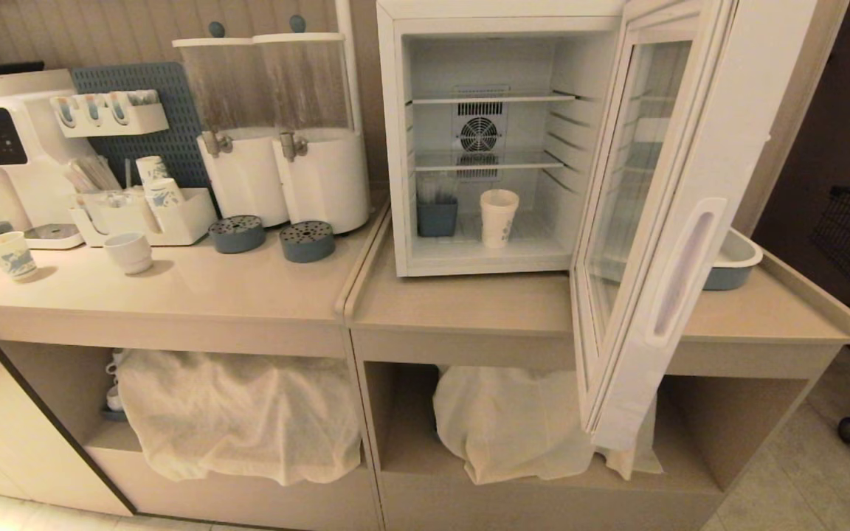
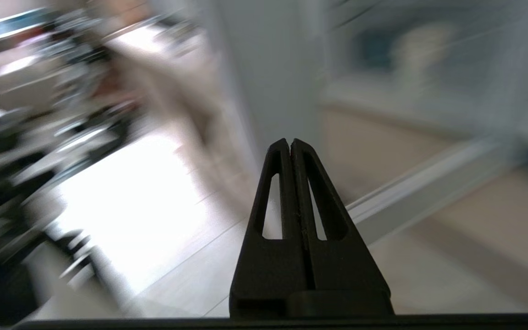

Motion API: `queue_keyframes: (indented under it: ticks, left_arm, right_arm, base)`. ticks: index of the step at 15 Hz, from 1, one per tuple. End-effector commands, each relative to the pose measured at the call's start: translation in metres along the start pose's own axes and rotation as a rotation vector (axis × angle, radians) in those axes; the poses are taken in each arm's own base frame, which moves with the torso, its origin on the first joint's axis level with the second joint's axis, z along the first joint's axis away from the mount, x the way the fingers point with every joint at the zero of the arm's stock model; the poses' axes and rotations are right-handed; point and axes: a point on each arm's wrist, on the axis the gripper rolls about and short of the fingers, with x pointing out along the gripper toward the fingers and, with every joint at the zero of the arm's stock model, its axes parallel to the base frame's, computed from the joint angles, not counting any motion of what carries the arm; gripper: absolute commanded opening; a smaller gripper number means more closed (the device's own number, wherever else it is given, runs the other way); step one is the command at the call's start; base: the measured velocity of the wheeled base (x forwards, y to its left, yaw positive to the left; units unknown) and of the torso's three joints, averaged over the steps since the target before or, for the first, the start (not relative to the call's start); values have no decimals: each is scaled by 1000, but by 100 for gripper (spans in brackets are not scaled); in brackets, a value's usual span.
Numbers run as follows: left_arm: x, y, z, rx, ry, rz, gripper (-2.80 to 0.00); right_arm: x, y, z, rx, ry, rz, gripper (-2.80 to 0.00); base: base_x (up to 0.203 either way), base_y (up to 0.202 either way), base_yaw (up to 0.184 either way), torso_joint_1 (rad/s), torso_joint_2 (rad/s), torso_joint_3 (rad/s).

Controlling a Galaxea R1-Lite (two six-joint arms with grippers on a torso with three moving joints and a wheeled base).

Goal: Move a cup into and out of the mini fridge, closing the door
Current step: Close the freezer door

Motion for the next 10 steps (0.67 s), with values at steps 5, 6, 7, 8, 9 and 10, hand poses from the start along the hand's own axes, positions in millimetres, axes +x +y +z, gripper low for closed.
queue_keyframes:
  ticks: [5, 6, 7, 8, 9, 10]
  left_arm:
    - [1, 0, -5, -1, 16, -1, 0]
    - [1, 0, -5, -1, 16, -1, 0]
    - [1, 0, -5, -1, 16, -1, 0]
    - [1, 0, -5, -1, 18, -1, 0]
    - [1, 0, -5, -1, 17, -1, 0]
    - [1, 0, -5, -1, 18, -1, 0]
  right_arm:
    - [35, -49, -35, 90, 63, 24, -280]
    - [44, -52, -39, 73, 66, 4, -280]
    - [50, -52, -42, 65, 73, 22, -280]
    - [56, -51, -46, 73, 83, 34, -280]
    - [65, -50, -51, 84, 99, 36, -280]
    - [72, -47, -57, 87, 114, 28, -280]
  base:
    - [0, 0, 0, 0, 0, 0]
    - [0, 0, 0, 0, 0, 0]
    - [0, 0, 0, 0, 0, 0]
    - [0, 0, 0, 0, 0, 0]
    - [0, 0, 0, 0, 0, 0]
    - [0, 0, 0, 0, 0, 0]
